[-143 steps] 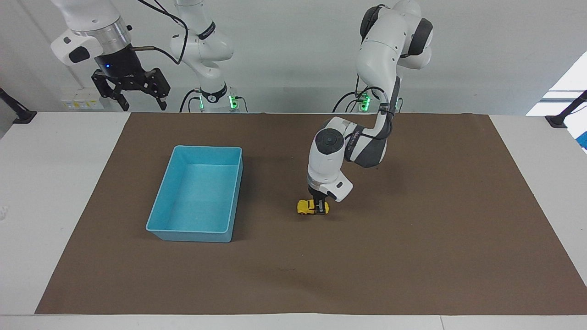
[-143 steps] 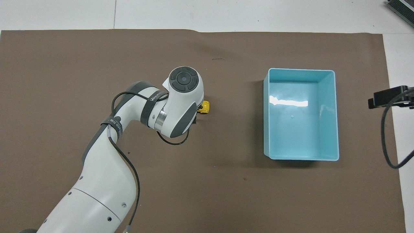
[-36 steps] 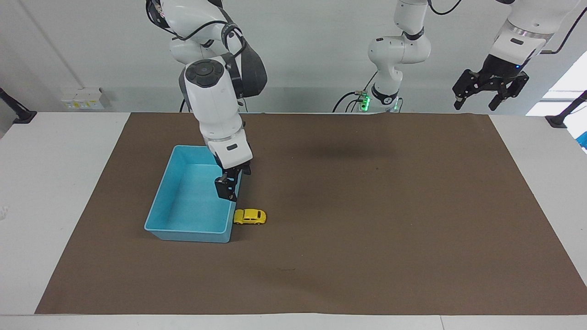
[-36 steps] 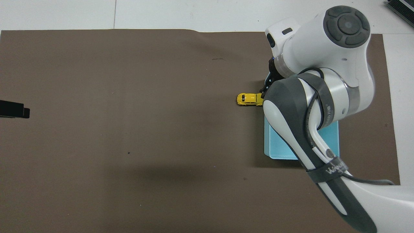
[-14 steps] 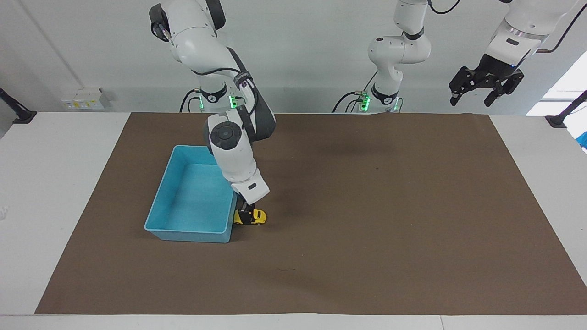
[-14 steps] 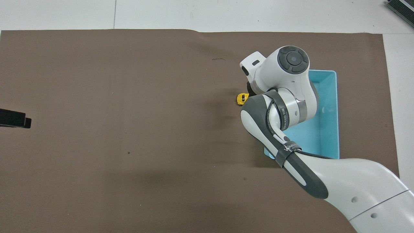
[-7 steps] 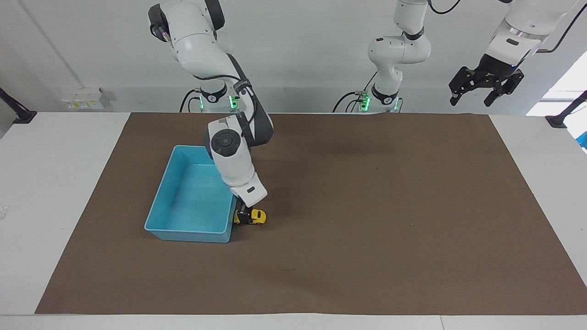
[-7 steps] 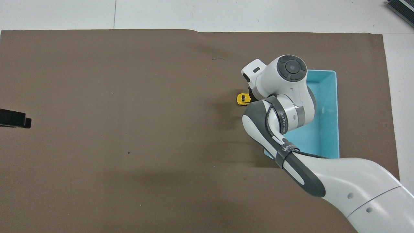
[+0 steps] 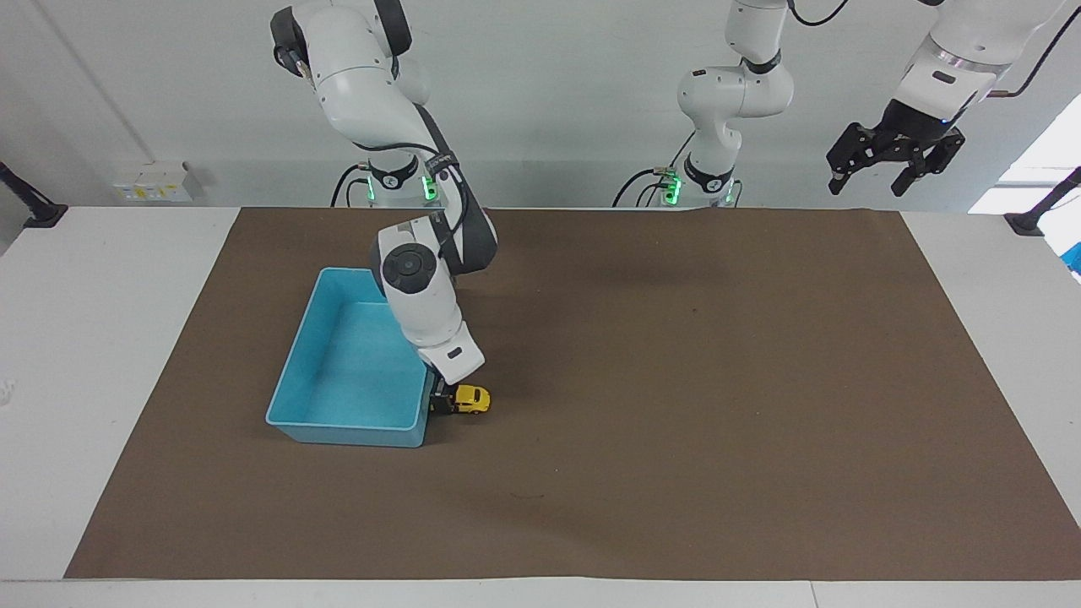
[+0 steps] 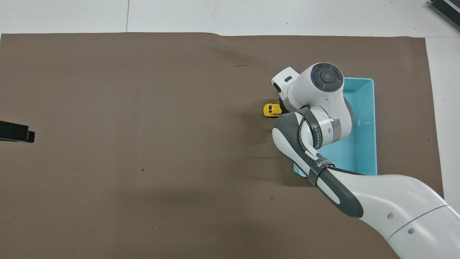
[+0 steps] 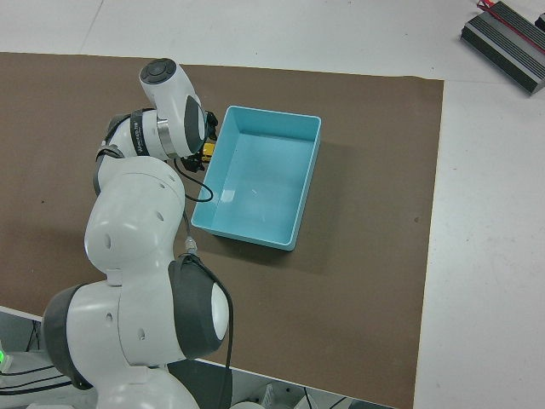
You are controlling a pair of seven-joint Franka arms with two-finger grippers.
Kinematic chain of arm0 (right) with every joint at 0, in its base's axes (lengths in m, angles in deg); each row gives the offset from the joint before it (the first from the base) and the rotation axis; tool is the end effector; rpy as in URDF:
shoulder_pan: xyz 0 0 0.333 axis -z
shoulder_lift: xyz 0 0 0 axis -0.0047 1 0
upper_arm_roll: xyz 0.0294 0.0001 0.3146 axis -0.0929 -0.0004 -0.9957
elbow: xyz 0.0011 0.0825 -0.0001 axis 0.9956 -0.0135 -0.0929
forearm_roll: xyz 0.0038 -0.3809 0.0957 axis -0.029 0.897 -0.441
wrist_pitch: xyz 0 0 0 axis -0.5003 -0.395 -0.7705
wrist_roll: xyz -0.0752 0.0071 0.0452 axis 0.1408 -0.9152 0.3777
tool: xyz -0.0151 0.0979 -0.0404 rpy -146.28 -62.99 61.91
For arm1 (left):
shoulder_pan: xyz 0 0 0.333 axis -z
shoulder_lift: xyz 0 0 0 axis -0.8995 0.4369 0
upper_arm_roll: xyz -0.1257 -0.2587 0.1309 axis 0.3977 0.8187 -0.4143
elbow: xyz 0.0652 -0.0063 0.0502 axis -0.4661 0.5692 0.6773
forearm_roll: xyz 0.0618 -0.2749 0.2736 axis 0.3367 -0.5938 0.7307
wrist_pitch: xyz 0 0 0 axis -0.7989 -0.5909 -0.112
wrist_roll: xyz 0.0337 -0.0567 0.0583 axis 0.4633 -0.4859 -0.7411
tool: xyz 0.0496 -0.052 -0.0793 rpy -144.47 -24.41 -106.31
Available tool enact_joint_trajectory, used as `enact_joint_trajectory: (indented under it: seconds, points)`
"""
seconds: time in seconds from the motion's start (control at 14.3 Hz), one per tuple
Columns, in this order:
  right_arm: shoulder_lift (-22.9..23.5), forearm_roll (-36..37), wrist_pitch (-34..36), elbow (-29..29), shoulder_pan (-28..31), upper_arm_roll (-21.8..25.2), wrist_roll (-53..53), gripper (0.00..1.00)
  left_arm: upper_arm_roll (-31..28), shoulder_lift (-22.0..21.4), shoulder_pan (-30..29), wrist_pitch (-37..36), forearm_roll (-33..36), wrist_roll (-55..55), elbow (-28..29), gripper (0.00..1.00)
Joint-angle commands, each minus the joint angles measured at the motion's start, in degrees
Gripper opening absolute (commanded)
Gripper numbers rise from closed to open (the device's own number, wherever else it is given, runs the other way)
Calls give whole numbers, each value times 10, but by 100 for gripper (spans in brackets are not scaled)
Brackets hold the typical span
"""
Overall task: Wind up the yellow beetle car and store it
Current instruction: 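Lower the right gripper and grasp the yellow car beside the bin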
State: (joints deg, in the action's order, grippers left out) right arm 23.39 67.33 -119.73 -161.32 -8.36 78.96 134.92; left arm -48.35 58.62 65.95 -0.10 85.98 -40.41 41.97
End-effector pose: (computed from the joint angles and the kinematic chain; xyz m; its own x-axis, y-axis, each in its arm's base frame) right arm 0.6416 0.2020 0.3088 0.1478 0.9874 0.0571 0.9890 -0.1479 -0.0021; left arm 0.5056 -0.0174 0.6712 0.9978 -0.0658 0.0045 -0.0659 -0.9974 0.0306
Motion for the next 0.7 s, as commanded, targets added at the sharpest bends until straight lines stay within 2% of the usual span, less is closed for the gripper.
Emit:
enact_joint_trajectory:
  seconds: [0.0,0.14,0.35,0.49,0.56,0.63]
  points:
    - [-8,11,-25,-21,8,-5,17,90,2,-6,-6,-12,-5,7,-3,100]
    - [-6,13,-26,-20,9,-5,16,88,2,-6,-6,-12,-5,6,-3,100]
    - [6,17,-46,-20,5,-5,15,72,2,-6,-6,-12,-5,7,-3,100]
    - [6,21,-38,-15,2,-5,13,50,2,-6,-6,-12,-5,7,-3,100]
    - [5,21,-33,-11,1,-5,9,32,2,-6,-6,-12,-5,7,-3,100]
    - [5,21,-29,-8,-1,-5,2,21,2,-6,-6,-12,-5,7,-3,100]
